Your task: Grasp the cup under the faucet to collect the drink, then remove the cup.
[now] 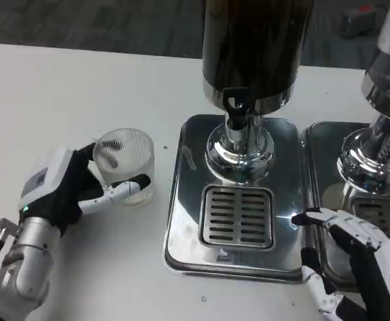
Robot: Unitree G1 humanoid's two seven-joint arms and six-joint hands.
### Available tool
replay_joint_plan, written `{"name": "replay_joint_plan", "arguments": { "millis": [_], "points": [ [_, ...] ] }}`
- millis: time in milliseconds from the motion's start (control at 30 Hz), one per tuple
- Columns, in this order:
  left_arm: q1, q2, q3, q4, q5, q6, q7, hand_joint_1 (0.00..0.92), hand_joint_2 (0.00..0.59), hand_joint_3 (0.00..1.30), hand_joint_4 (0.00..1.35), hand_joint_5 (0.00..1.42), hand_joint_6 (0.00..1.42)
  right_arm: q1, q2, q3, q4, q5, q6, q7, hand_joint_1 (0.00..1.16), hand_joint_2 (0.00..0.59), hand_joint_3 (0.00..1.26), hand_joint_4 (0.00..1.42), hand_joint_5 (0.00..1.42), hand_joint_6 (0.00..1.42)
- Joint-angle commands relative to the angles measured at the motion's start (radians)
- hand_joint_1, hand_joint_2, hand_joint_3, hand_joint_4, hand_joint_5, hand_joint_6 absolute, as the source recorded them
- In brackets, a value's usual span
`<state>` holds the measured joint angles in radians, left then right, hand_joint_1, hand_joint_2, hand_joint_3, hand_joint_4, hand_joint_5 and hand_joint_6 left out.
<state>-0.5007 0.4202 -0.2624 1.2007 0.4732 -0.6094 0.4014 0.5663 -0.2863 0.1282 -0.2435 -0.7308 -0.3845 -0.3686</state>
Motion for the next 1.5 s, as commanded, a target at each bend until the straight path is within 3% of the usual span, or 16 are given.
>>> {"name": "replay_joint_plan", "arguments": {
  "millis": [33,300,633,900,1067,1500],
  "points": [
    [0.042,-0.018,0.016,0.012,-0.008,-0.003,0.067,0.415,0.104,0.55,0.68,1.04,1.37,0.014,0.001,-0.006,-0.014,0.012,-0.002,0.007,0.45,0.538,0.4,0.28,0.24,0.22],
    [0.077,-0.03,0.043,0.0,-0.019,-0.042,0.188,0.436,0.094,0.68,0.85,1.17,1.42,0.003,-0.012,-0.011,-0.005,0.02,-0.009,0.019,0.45,0.525,0.4,0.28,0.24,0.22],
    [0.11,-0.013,0.053,-0.038,0.004,-0.1,0.273,0.437,0.093,0.71,0.88,1.18,1.42,-0.001,-0.01,-0.009,0.0,0.032,-0.012,0.03,0.45,0.515,0.4,0.28,0.24,0.22],
    [0.145,-0.004,0.049,-0.115,0.016,-0.173,0.261,0.44,0.08,0.72,0.88,1.18,1.42,-0.009,-0.004,-0.002,0.0,0.033,-0.016,0.026,0.45,0.519,0.4,0.28,0.24,0.22],
    [0.183,-0.021,0.025,-0.193,0.034,-0.219,0.231,0.44,0.08,0.72,0.89,1.18,1.42,-0.017,0.007,-0.007,-0.006,0.043,-0.024,0.018,0.46,0.521,0.4,0.28,0.24,0.22],
    [0.19,-0.068,-0.019,-0.246,0.088,-0.198,0.169,0.434,0.075,0.72,0.9,1.18,1.42,-0.022,0.025,-0.034,-0.028,0.058,-0.036,0.0,0.46,0.523,0.4,0.28,0.24,0.23]
  ]
}}
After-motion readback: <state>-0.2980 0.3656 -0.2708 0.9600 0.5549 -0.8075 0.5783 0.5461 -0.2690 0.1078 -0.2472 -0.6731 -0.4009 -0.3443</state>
